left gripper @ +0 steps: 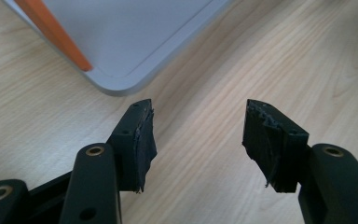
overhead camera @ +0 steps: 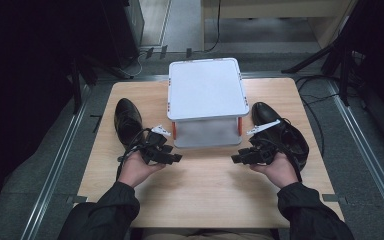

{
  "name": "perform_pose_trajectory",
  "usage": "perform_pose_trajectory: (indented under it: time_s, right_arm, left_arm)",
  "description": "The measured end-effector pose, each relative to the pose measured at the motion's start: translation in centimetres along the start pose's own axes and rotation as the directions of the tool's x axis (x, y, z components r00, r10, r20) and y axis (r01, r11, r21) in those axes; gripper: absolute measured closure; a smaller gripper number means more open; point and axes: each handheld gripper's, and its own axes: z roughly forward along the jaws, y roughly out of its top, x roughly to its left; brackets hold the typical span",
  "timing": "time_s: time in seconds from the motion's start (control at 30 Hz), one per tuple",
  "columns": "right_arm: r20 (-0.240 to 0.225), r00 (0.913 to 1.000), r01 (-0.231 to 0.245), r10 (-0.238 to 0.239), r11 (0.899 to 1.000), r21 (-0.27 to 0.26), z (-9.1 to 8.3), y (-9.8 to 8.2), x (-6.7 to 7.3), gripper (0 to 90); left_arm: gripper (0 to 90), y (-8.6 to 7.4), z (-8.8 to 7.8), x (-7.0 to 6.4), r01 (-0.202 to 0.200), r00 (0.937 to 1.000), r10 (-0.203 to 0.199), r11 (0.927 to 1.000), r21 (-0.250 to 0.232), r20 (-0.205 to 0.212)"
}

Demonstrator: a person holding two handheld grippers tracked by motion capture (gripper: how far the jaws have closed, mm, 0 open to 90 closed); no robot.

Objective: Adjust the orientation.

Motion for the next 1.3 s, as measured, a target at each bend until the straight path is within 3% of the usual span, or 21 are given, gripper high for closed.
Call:
perform_pose_trajectory:
  time_s: [0.13,0.3,0.5,0.6,0.97,1.3]
  right_arm:
    - [0.000,1.0000,0.002,-0.002,1.000,0.008,0.0,-0.2,0.1,52.0]
    - [0.003,0.9999,0.011,-0.011,1.000,0.005,0.0,-0.1,0.5,51.2]
    - [-0.003,0.9999,0.016,-0.016,1.000,0.006,0.3,0.0,0.6,48.4]
    - [-0.006,0.9999,0.009,-0.009,1.000,0.005,0.3,0.0,0.5,47.9]
    - [-0.014,0.9999,-0.003,0.003,1.000,0.013,0.4,0.0,0.2,46.9]
    - [-0.023,0.9997,0.003,-0.003,1.000,0.024,0.5,0.1,0.4,46.9]
  left_arm:
    - [42.7,0.1,-0.3,0.2,0.019,0.9988,-0.019,0.9997,-0.016,0.046]
    - [42.7,0.1,-0.2,0.1,-0.011,0.9992,0.011,0.9998,0.015,0.038]
    - [43.4,0.2,-0.2,0.3,0.048,0.9962,-0.049,0.9986,0.021,0.072]
    - [43.9,0.1,-0.1,0.4,0.018,0.9980,-0.020,0.9991,0.039,0.061]
    - [45.6,0.2,-0.6,0.4,0.015,0.9978,-0.018,0.9990,0.041,0.064]
    - [48.1,-0.1,-1.7,0.7,0.045,0.9969,-0.048,0.9982,0.039,0.062]
